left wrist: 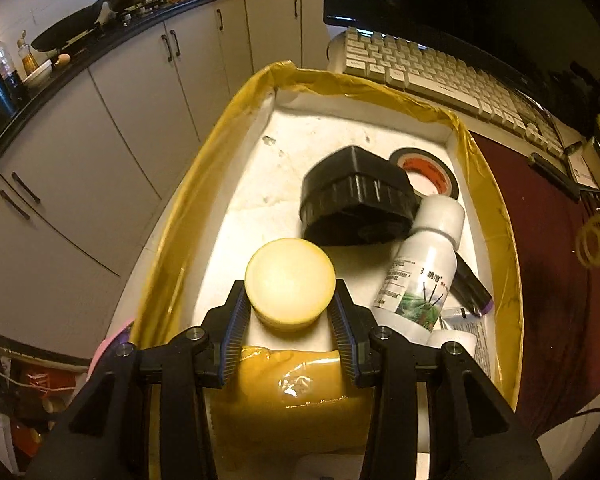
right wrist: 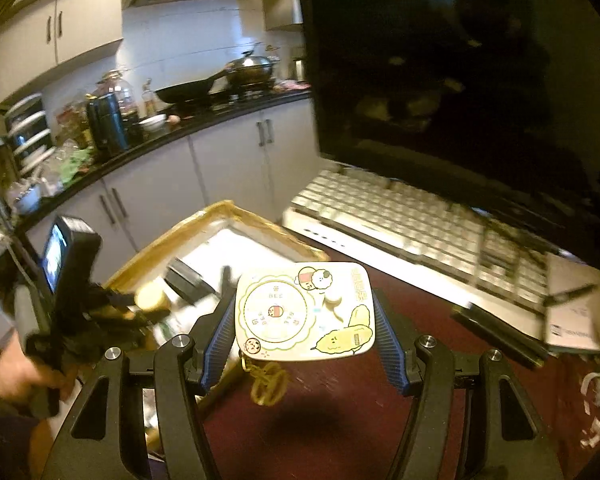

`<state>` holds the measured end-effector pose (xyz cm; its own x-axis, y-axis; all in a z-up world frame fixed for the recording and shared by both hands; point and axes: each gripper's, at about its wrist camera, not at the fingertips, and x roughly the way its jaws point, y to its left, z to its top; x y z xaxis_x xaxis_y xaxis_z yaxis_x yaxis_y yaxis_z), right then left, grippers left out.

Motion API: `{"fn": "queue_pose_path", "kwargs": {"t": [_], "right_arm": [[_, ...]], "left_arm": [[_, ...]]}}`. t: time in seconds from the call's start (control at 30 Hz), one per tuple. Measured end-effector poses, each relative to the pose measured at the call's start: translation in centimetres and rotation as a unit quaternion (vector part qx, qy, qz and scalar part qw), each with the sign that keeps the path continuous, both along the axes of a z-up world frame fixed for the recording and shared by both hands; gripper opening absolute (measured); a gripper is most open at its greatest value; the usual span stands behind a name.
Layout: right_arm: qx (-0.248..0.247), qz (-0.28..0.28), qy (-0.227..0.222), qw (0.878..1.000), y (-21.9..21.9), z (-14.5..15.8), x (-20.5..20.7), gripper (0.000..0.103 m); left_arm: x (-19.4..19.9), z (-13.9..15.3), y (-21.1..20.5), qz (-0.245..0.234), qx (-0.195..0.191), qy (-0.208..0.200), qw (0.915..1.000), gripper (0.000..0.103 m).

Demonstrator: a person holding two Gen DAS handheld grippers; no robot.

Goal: Organize rigid objects
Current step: 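Carry the yellow-lidded jar over the tray and lower it with the left tool, then lower the white box into the tray and open the right tool while the left tool releases the jar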

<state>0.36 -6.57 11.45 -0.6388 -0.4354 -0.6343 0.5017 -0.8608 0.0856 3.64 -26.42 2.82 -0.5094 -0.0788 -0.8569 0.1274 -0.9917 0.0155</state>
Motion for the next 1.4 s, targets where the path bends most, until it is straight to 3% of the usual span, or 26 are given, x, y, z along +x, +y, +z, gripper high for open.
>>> {"fn": "queue_pose_path", "kwargs": {"t": [0.33,0.87,1.4], "right_arm": [[-0.035,0.057,-0.074,0.995,-5.8,-1.7,-5.9,0.059],[0.031,0.075,-0.144,0.986,-12.5,-7.0,-10.3,0.058],[0.069,0.075,-0.165,0.981,-14.9,-9.3,-12.3,0.059]], "left_arm": [[0.0,-0.2,-0.3,-0.001,0.010,0.001,1.0000,0.039],[-0.2,-0.3,-0.6,0.001,0.014,0.003,0.9999,0.039],[-0.5,-0.5,-0.7,0.004,0.019,0.005,0.9998,0.039]]}}
